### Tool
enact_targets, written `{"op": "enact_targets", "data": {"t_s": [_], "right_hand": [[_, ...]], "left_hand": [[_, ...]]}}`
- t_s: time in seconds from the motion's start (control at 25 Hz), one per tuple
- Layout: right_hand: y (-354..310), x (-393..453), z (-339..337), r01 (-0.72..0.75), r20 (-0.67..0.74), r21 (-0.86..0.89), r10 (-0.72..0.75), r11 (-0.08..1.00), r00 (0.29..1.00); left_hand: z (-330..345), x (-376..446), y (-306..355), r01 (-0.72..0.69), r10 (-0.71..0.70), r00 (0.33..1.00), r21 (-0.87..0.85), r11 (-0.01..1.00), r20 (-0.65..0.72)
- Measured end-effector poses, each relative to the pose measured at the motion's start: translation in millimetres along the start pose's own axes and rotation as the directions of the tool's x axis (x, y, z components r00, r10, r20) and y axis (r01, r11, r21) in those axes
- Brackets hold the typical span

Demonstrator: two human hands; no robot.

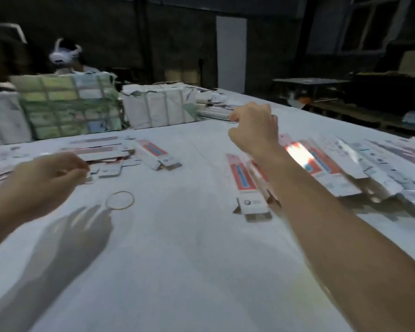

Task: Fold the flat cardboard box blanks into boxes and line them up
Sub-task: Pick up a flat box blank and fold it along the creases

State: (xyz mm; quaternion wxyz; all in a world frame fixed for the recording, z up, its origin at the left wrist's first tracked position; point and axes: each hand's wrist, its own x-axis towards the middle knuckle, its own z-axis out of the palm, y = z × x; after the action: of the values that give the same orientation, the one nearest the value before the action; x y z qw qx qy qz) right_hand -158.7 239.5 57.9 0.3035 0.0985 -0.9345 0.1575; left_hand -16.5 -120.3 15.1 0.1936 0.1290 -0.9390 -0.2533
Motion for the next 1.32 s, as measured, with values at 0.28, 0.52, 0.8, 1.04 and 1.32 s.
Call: {"op": "enact_targets", "data": {"t_s": [0.28,0.52,0.8,1.04,1.32], "right_hand": [[-99.3,-53.8,-5.7,0.309,0.138,0.413,-0.394,0.857,0.908],[-122.0,-83.4,-3.5,0.388,0.124,0.494,-0.505,0.778,0.854],[-122.5,-87.2,1.9,0.377,0.135,0.507,-0.503,0.775,0.853],[-121.4,-87.9,1.0,0.368,0.137,0.525,-0.503,0.768,0.853],[-121.9,-88.6,1.1,0.366,0.128,0.526,-0.497,0.767,0.858]], "left_hand": [[-36.8,-41.2,-38.0,0.391,-0.551,0.833,0.661,0.641,0.041],[-19.4,-39.3,-35.7,0.27,-0.282,0.952,0.768,0.581,-0.121],[-17.4,-34.4,-41.2,0.297,-0.261,0.951,0.732,0.614,-0.167],[-19.1,-36.9,-32.2,0.263,-0.195,0.964,0.774,0.576,-0.182],[-21.9,-40.4,-12.3,0.179,0.01,0.97,0.739,0.649,-0.244]]}}
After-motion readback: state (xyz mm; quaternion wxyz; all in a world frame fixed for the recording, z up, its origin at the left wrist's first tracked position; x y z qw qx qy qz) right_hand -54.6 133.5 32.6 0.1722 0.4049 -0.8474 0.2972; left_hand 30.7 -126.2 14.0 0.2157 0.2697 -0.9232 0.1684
